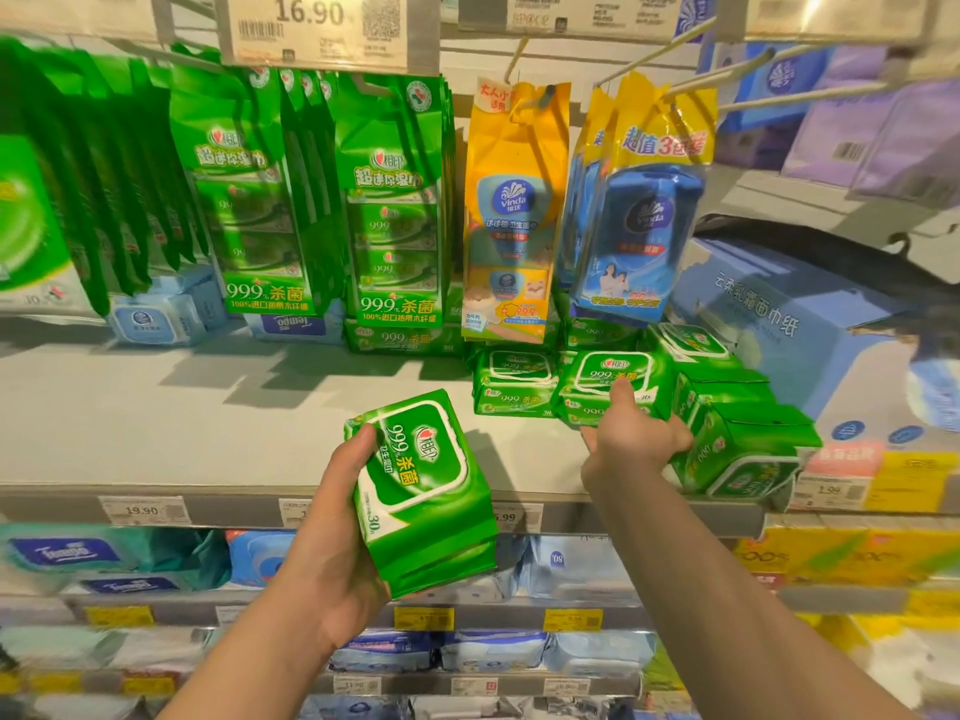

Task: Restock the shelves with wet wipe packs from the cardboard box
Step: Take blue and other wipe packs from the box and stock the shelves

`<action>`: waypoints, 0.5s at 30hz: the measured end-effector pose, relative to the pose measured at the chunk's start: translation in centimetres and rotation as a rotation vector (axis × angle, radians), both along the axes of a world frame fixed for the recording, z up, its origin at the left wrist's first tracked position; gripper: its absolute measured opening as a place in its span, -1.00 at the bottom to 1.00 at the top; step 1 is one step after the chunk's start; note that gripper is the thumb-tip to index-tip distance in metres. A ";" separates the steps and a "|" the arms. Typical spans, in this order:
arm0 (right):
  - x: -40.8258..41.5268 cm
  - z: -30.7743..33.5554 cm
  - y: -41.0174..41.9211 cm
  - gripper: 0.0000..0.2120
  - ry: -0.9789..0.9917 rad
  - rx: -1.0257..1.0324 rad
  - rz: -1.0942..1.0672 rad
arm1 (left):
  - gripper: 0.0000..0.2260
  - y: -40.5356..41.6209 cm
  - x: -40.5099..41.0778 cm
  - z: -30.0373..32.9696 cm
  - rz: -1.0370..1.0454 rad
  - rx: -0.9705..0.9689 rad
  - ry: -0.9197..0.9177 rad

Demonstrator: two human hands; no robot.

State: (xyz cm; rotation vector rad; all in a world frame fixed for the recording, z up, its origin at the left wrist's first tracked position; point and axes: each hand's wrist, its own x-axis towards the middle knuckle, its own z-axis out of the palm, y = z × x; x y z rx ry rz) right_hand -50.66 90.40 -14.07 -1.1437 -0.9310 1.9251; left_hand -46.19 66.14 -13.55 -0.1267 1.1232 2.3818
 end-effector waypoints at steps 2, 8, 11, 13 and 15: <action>-0.3 -0.2 0.0 -0.16 0.003 0.005 -0.003 | -0.57 -0.2 -0.1 0.0 0.007 0.002 -0.001; -0.5 -0.7 0.1 -0.19 -0.036 0.075 -0.020 | -0.59 -0.7 -0.3 0.0 0.025 0.002 -0.005; -0.8 -0.9 0.0 -0.25 -0.053 0.183 -0.025 | -0.60 -0.7 -0.3 0.0 0.027 0.000 -0.010; -1.0 -0.6 0.3 -0.22 -0.059 0.185 -0.002 | -0.61 -0.6 -0.2 0.0 0.026 0.001 -0.011; -1.3 -0.7 0.9 -0.15 -0.090 0.136 0.021 | -0.61 -0.4 -0.1 0.1 0.025 0.001 -0.013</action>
